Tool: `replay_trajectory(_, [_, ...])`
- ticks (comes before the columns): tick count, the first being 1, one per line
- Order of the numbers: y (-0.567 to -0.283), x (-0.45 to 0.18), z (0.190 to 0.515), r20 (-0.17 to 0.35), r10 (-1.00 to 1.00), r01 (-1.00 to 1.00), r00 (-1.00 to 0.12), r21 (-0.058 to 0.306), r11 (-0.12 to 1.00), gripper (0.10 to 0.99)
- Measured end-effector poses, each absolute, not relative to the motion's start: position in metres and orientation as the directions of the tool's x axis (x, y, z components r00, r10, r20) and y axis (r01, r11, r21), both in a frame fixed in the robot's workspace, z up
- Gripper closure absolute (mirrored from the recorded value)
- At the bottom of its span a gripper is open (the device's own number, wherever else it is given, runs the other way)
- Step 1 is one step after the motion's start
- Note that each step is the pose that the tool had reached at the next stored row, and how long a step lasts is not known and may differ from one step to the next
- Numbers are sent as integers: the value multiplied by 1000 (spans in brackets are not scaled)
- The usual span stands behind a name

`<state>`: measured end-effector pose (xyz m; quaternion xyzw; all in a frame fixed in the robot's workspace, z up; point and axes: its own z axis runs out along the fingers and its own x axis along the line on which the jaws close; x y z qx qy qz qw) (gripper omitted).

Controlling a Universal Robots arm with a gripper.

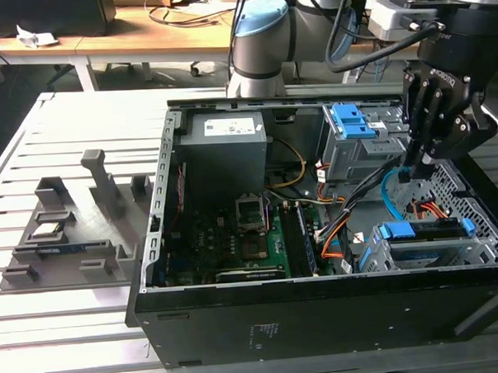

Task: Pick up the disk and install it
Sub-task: 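Insert the second disk wire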

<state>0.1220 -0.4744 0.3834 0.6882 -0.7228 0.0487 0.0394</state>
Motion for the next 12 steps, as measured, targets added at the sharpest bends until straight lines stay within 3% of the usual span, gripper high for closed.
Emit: replay_trajectory(12, [-474, 112, 375, 124, -992, -1000, -3, -16, 1, 784])
